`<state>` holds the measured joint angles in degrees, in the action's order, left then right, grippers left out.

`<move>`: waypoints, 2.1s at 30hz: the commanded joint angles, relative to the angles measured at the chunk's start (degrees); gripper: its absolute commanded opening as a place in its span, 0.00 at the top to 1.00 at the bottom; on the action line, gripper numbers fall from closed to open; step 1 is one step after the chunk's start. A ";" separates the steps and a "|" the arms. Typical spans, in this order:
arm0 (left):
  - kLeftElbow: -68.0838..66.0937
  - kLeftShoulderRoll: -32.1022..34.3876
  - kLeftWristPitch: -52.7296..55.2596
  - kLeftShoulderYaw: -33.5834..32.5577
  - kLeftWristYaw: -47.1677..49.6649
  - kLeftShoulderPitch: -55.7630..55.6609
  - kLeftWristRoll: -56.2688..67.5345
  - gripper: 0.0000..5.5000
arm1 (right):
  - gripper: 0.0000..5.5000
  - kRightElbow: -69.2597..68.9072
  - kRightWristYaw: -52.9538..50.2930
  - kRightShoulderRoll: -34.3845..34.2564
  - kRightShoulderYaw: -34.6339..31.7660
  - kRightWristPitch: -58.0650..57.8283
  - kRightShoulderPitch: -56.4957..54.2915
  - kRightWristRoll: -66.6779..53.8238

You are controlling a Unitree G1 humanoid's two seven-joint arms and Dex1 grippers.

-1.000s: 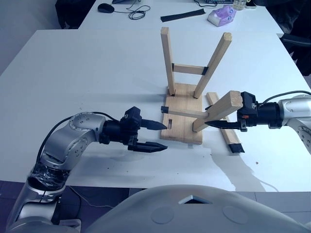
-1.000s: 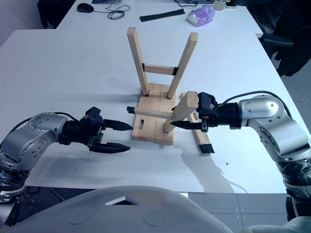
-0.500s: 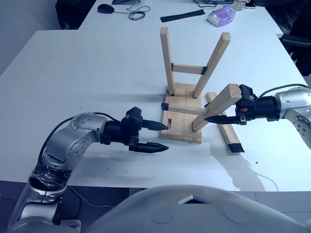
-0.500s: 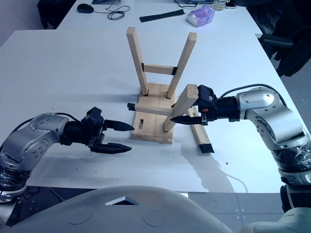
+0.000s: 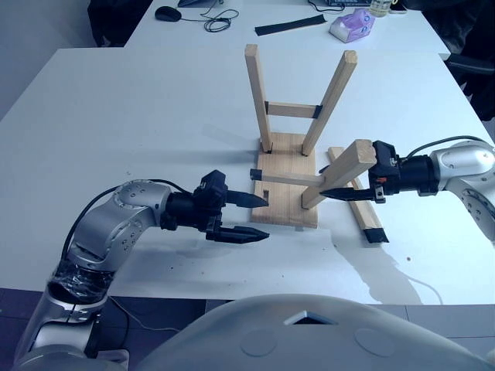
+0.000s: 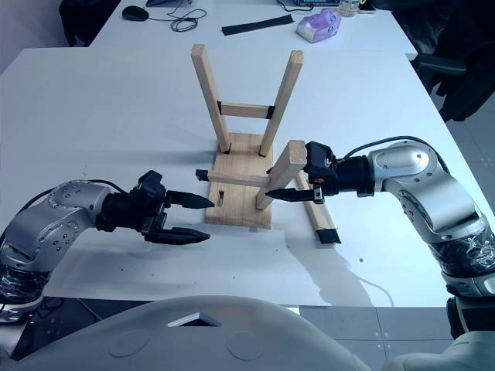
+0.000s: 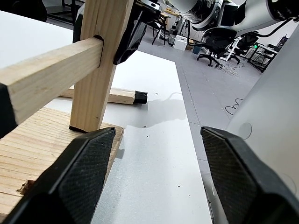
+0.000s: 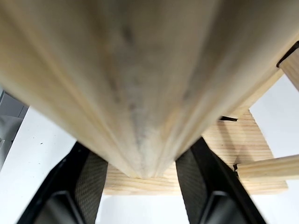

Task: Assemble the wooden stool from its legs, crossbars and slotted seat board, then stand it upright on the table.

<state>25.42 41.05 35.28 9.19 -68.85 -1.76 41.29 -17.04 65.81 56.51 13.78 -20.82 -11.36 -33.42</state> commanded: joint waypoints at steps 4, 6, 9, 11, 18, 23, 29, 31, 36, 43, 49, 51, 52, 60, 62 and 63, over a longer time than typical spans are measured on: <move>0.53 0.70 0.37 -0.36 0.06 -0.74 0.07 0.38 | 0.54 4.28 -3.12 -0.27 9.58 -4.68 7.36 11.18; 0.75 0.75 0.29 -0.45 0.13 -0.31 0.10 0.38 | 0.48 4.21 -3.13 -0.28 8.89 -5.02 7.71 12.10; 1.24 0.82 0.32 -0.67 0.25 0.24 0.32 0.38 | 0.41 3.79 -3.00 0.03 5.98 -5.59 9.50 12.20; 1.57 1.06 0.33 -1.13 0.24 0.73 0.58 0.38 | 0.41 2.84 -2.82 0.87 2.50 -5.50 11.51 10.73; 3.59 3.87 1.10 -6.49 -0.28 3.45 3.79 0.38 | 0.41 -8.25 -9.16 -0.06 -16.62 -7.41 23.27 4.98; 4.60 5.55 1.75 -12.29 1.04 6.33 6.17 0.38 | 0.27 -17.53 -21.60 -5.74 -26.83 -11.70 33.12 6.67; 6.21 4.49 1.83 -14.96 4.53 9.89 6.73 0.38 | 0.27 -22.53 -36.05 -15.18 -24.69 -18.26 40.76 11.54; 6.50 3.83 1.92 -14.64 5.62 9.97 6.90 0.38 | 0.27 -21.77 -40.52 -19.27 -22.96 -18.60 41.63 13.55; 7.50 2.76 1.77 -14.21 7.38 11.06 7.58 0.38 | 0.27 -18.32 -45.16 -24.27 -20.65 -17.10 42.19 17.14; 7.64 3.67 1.96 -15.87 7.56 11.45 8.86 0.38 | 0.27 -14.12 -44.79 -25.02 -18.56 -14.49 45.32 20.69; 6.67 4.81 2.04 -19.00 7.62 10.56 10.38 0.38 | 0.44 -13.81 -43.43 -24.14 -18.57 -13.16 46.15 21.08; 6.32 4.90 2.10 -19.41 7.63 9.98 10.49 0.38 | 0.48 -13.76 -43.18 -24.12 -18.69 -13.20 45.64 21.03; 6.13 4.94 2.08 -19.66 7.66 9.66 10.54 0.38 | 0.51 -13.60 -43.21 -24.26 -18.67 -13.16 45.17 21.03; 2.77 6.41 3.03 -22.88 8.22 7.01 11.00 0.38 | 0.63 -11.19 -44.22 -26.42 -18.82 -13.35 40.44 20.30; 0.59 7.99 2.94 -25.24 6.71 7.42 10.79 0.38 | 0.63 -10.51 -44.16 -26.71 -19.60 -13.26 39.51 19.92; -0.76 8.70 2.79 -26.49 6.10 7.14 10.74 0.38 | 0.63 -9.96 -44.12 -26.70 -20.37 -13.10 39.06 19.80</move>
<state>27.02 47.41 37.94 -14.42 -61.51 5.62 52.31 -28.99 22.06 29.93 -5.16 -32.26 28.14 -13.54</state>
